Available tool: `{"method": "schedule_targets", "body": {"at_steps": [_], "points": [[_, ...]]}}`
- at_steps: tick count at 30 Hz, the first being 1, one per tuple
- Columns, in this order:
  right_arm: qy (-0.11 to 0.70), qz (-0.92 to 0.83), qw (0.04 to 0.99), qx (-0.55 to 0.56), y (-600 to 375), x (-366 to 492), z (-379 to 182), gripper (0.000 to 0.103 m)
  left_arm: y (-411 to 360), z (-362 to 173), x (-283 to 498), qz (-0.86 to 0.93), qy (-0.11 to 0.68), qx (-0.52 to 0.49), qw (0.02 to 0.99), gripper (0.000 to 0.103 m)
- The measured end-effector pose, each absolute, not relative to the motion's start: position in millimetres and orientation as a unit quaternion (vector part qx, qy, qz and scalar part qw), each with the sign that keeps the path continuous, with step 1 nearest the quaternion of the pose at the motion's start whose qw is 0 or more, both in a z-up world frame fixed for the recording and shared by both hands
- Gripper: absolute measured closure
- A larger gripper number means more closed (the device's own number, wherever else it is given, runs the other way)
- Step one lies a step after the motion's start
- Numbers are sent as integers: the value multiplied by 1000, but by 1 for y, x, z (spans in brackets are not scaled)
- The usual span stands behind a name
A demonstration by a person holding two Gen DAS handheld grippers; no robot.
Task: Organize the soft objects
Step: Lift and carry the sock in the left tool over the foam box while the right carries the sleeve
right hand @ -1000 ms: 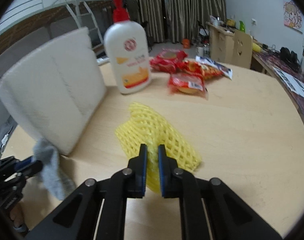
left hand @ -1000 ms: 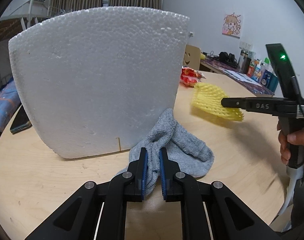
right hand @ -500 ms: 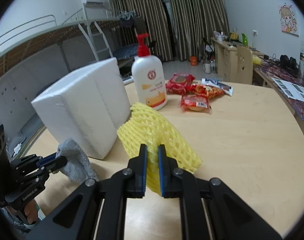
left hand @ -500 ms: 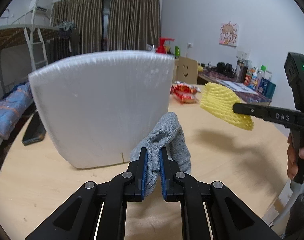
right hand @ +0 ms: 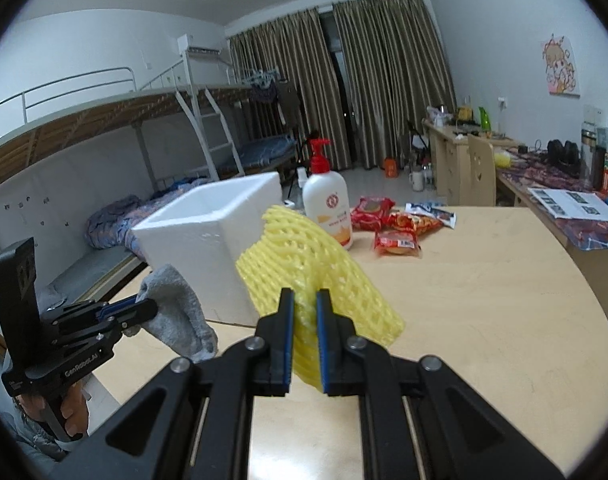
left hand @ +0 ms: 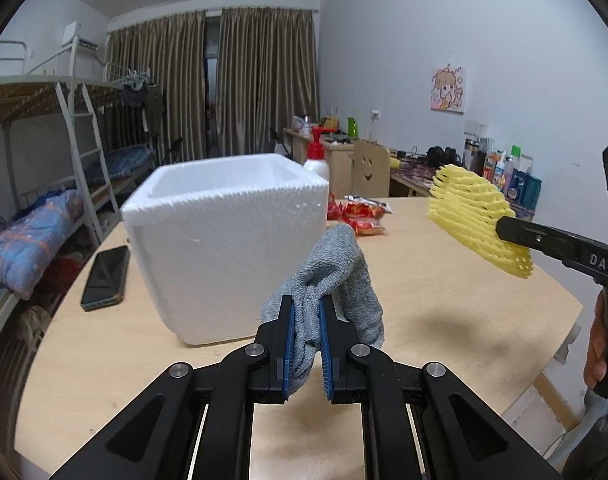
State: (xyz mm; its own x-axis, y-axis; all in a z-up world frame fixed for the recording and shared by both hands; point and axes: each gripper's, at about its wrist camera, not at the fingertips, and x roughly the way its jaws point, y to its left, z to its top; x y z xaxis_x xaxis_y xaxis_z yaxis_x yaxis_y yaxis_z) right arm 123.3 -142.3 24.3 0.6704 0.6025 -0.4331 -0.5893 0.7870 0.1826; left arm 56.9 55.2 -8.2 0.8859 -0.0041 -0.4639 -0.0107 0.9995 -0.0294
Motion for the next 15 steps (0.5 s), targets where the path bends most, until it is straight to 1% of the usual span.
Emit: {"method": "schedule_targets", "body": {"at_steps": [15], "points": [[182,336,924,21,-139,63,41,90,59,24,-5,8,184,-3,983,91]]}}
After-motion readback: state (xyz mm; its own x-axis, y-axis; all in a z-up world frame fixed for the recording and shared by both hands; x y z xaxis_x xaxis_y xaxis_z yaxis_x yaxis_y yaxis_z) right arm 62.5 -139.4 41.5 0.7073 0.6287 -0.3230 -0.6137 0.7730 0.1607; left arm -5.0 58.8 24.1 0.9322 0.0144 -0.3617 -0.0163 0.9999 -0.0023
